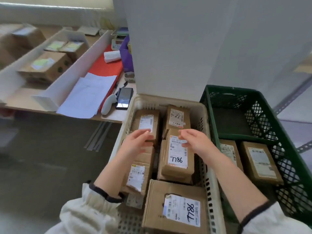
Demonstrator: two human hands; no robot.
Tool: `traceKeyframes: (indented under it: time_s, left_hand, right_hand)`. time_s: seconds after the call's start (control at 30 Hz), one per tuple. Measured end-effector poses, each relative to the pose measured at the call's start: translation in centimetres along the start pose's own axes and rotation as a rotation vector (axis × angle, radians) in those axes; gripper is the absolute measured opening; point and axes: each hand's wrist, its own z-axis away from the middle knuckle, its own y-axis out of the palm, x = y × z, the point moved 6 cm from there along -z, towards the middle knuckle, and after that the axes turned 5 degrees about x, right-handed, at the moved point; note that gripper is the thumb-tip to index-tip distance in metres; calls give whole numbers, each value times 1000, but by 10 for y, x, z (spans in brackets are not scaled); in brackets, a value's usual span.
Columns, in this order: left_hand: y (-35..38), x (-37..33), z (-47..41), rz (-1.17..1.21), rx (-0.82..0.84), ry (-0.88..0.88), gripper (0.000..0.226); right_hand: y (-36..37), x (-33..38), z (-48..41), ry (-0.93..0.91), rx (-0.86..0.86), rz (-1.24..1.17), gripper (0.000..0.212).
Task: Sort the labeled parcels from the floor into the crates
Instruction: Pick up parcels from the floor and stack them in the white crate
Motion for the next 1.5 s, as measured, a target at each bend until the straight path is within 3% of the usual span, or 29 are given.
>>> traceKeyframes:
  time_s: [0.17, 0.37, 0.5, 0.77, 0.93, 1.1, 1.3, 1.5]
  left_hand:
    - [-40, -10, 66, 78, -193, 41, 19]
    - [-119, 43, 195, 192, -517, 32, 18]
    - [-169, 90, 317, 251, -796, 31, 18]
    - [-194, 230, 615, 534, -1340, -21, 18]
    - [-140, 315, 817, 603, -1682, -103, 17]
    - [-38, 381, 960, 809, -2067, -129, 14]
    - [106, 430, 1045, 1015, -2494, -132, 18]
    - [219, 441, 1056, 1223, -2884, -189, 20]
  right_hand:
    - [50, 44, 27, -171, 187, 176, 32]
    - [155, 76, 74, -310, 475, 232, 27]
    - [252, 104, 135, -463, 697, 293, 13]
    - [469, 86, 338, -622, 1146, 395, 18]
    - [593, 12, 525, -604, 1499, 440, 20]
    - [645, -68, 712, -643, 1859, 585, 23]
    - [659, -158, 874, -757, 2237, 860, 19]
    - [641, -244, 980, -899, 2550, 1171, 18]
